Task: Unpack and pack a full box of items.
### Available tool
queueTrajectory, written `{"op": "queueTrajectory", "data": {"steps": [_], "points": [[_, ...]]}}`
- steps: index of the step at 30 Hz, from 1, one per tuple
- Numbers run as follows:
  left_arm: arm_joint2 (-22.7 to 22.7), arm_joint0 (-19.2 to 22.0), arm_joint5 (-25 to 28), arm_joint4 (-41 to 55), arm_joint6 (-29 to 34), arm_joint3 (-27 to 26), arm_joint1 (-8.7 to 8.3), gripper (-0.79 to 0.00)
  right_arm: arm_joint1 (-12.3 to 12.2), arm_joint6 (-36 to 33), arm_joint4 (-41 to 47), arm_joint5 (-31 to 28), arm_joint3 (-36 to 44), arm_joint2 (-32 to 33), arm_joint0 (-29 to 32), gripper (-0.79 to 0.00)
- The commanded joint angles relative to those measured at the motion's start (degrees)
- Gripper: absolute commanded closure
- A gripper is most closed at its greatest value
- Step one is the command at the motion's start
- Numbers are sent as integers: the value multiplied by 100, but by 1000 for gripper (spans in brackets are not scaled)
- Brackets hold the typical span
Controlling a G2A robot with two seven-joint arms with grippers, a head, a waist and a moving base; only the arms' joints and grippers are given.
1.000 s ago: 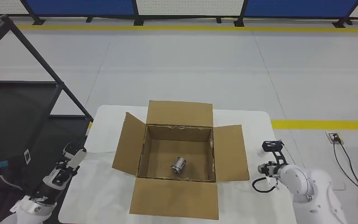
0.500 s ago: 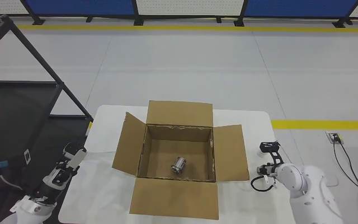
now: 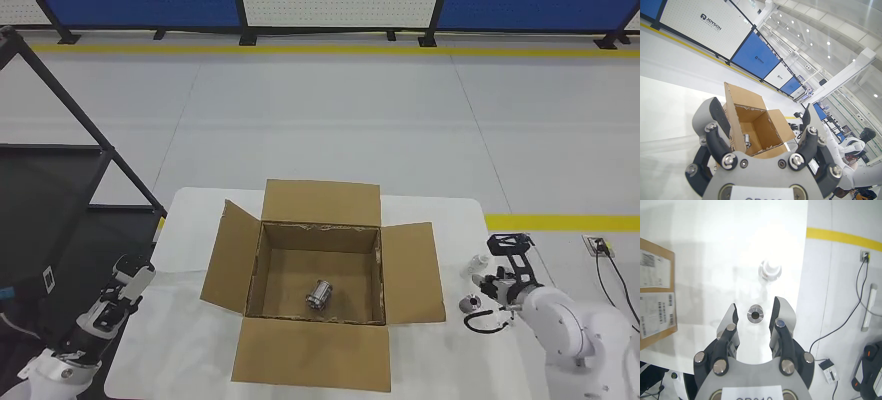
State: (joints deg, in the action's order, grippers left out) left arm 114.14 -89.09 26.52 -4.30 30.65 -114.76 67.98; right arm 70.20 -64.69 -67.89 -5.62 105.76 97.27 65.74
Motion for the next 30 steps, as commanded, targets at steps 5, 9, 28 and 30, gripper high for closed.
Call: {"op": "queueTrajectory", "data": {"steps": [5,9,28,30], "points": [[0,0,0,0,0,0,0,-785,-38,2,146,-671,1631,-406,39,-566],[0,0,0,0,0,0,0,-785,-28,-161,304,-1161,1502,-1287,-582,-720],[279,-206,-69,132,-352,330,-18,-785,992,-348,1936,-1997,-3771,-5698,-4528,-785],[319,-208,-75,216,-384,402,-24,-785,1131,-236,2061,-2006,-4174,-5950,-4672,-785]]}}
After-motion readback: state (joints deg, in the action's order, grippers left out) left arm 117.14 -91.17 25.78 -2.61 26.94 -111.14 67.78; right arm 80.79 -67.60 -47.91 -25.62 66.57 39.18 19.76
